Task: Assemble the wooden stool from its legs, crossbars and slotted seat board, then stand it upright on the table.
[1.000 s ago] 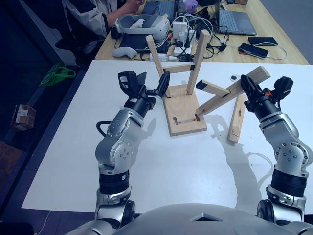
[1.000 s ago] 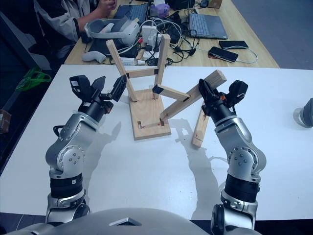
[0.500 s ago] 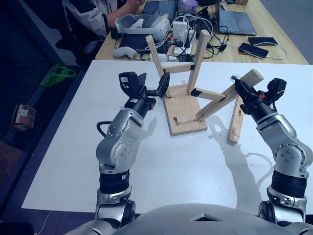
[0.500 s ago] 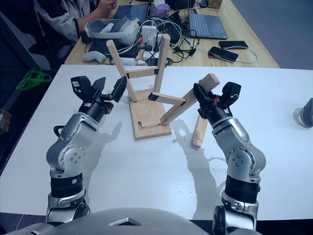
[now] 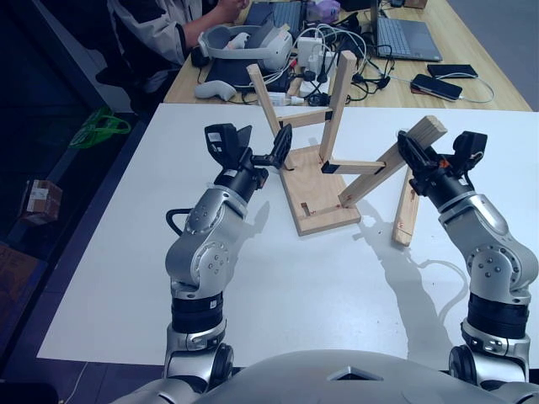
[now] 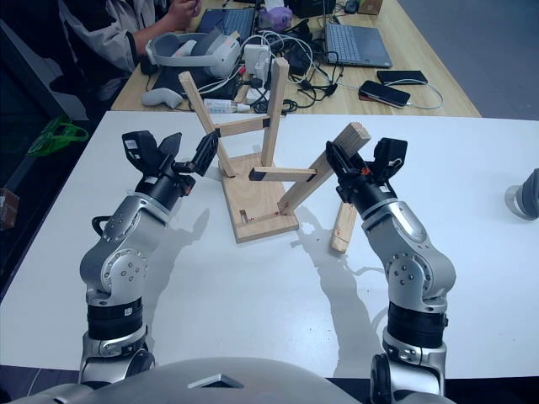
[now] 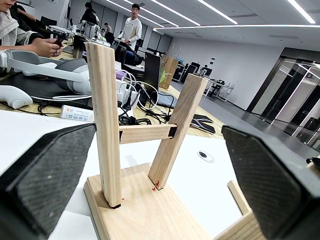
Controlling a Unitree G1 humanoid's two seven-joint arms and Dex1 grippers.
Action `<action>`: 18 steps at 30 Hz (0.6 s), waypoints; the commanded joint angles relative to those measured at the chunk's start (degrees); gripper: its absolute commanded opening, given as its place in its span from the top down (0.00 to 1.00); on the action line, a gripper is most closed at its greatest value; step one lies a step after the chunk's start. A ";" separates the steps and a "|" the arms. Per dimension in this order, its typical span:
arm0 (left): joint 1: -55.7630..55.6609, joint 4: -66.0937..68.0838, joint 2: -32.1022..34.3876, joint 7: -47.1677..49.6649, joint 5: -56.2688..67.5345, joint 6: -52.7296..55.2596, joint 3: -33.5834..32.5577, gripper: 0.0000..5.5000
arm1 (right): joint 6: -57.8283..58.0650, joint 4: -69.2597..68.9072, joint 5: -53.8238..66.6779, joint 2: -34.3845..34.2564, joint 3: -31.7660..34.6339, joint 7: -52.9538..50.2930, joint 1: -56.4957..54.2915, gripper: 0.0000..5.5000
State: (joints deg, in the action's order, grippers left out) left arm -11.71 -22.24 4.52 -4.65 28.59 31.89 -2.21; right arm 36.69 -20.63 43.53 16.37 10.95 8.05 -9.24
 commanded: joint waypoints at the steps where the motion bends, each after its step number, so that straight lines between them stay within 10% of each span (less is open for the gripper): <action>1: -0.60 -0.30 -0.20 0.16 -0.71 0.12 0.07 0.16 | 3.10 0.68 -1.83 1.39 -0.77 -0.31 1.86 0.82; 18: 0.22 4.72 -0.20 9.95 -10.13 -0.98 -4.13 0.16 | 1.76 0.21 -3.17 0.26 -1.34 -0.71 1.63 0.82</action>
State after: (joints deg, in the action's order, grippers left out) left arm -11.65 -18.93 4.05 3.28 20.38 30.85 -4.94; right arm 37.10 -21.55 42.74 16.63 10.43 8.24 -9.04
